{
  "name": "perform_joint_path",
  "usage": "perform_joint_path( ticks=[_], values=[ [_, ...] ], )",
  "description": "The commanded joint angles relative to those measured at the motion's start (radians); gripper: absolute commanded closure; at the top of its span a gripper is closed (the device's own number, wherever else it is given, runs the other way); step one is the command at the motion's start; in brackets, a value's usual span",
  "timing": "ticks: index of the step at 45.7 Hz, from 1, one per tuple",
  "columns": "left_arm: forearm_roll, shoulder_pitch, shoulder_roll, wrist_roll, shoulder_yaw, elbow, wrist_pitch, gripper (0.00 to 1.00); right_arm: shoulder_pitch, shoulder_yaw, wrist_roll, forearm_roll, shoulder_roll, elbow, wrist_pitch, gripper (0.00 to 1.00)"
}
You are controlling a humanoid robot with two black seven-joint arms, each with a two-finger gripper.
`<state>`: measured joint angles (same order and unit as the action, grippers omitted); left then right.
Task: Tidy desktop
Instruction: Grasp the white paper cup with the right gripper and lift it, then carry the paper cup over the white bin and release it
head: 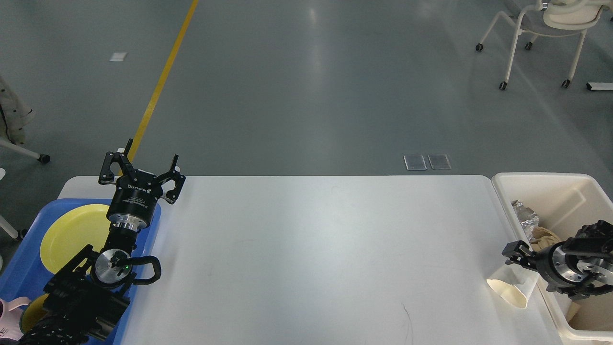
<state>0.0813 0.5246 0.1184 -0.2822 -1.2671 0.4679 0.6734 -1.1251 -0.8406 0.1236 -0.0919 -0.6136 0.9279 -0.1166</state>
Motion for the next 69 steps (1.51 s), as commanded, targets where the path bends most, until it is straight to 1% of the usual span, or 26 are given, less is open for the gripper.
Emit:
perform_joint_path(
  ticks=[1, 4, 5, 6, 9, 11, 14, 15, 16, 30, 36, 44, 46, 51, 56, 57, 60, 63, 69],
  values=[
    [0.0, 0.0, 0.0, 0.0, 0.0, 0.0, 0.0, 0.03, 0.027, 0.018, -0.004, 0.0, 0.006, -0.009, 0.02, 0.34],
    [0.0, 0.0, 0.0, 0.0, 0.0, 0.0, 0.0, 0.03, 0.034, 0.018, -0.009, -0.006, 0.006, -0.009, 0.029, 0.52],
    [0.0, 0.0, 0.001, 0.0, 0.0, 0.0, 0.0, 0.03, 0.037, 0.018, -0.01, -0.011, 0.008, -0.009, 0.031, 0.59],
    [0.0, 0.0, 0.0, 0.0, 0.0, 0.0, 0.0, 0.03, 0.038, 0.018, -0.01, -0.014, 0.008, -0.009, 0.031, 0.64],
    [0.0, 0.0, 0.001, 0.0, 0.0, 0.0, 0.0, 0.03, 0.038, 0.018, -0.01, -0.015, 0.009, -0.006, 0.029, 0.76],
    [0.0, 0.0, 0.001, 0.0, 0.0, 0.0, 0.0, 0.03, 0.041, 0.017, -0.01, -0.017, 0.014, -0.004, 0.028, 0.86],
    [0.0, 0.0, 0.001, 0.0, 0.0, 0.0, 0.0, 0.03, 0.038, 0.017, -0.012, -0.022, 0.024, -0.004, 0.028, 0.93],
    [0.0, 0.0, 0.001, 0.0, 0.0, 0.0, 0.0, 0.03, 0.036, 0.017, -0.012, -0.023, 0.028, -0.003, 0.028, 0.99],
    [0.0, 0.0, 0.001, 0.0, 0.0, 0.0, 0.0, 0.03, 0.036, 0.017, -0.012, -0.026, 0.028, -0.003, 0.028, 1.0],
    [0.0, 0.0, 0.001, 0.0, 0.0, 0.0, 0.0, 0.03, 0.01, 0.017, -0.01, -0.028, 0.011, 0.028, 0.029, 1.0],
    [0.0, 0.0, 0.001, 0.0, 0.0, 0.0, 0.0, 0.03, -0.064, 0.015, -0.01, -0.029, -0.038, 0.109, 0.018, 1.0],
    [0.0, 0.0, 0.0, 0.0, 0.0, 0.0, 0.0, 0.03, -0.284, 0.006, -0.004, -0.08, -0.124, 0.302, -0.009, 1.0],
    [0.0, 0.0, 0.001, 0.0, 0.0, 0.0, 0.0, 0.03, -0.381, -0.011, 0.001, -0.094, -0.127, 0.353, -0.04, 1.0],
    [0.0, 0.0, 0.0, 0.0, 0.0, 0.0, 0.0, 0.03, -0.609, -0.073, 0.004, -0.089, -0.106, 0.422, -0.13, 1.0],
    [0.0, 0.0, 0.0, 0.0, 0.0, 0.0, 0.0, 0.03, -0.838, -0.132, 0.004, -0.088, -0.037, 0.445, -0.27, 1.0],
    [0.0, 0.0, 0.001, 0.0, 0.0, 0.0, 0.0, 0.03, -0.902, -0.138, 0.002, -0.088, -0.005, 0.451, -0.332, 1.0],
    [0.0, 0.0, 0.001, 0.0, 0.0, 0.0, 0.0, 0.03, -0.982, -0.138, 0.002, -0.086, 0.044, 0.457, -0.417, 1.0],
    [0.0, 0.0, 0.001, 0.0, 0.0, 0.0, 0.0, 0.03, -1.053, -0.138, 0.004, -0.084, 0.095, 0.483, -0.478, 1.0],
    [0.0, 0.0, 0.0, 0.0, 0.0, 0.0, 0.0, 0.03, -1.176, -0.135, 0.004, -0.084, 0.153, 0.572, -0.535, 1.0]
  ],
)
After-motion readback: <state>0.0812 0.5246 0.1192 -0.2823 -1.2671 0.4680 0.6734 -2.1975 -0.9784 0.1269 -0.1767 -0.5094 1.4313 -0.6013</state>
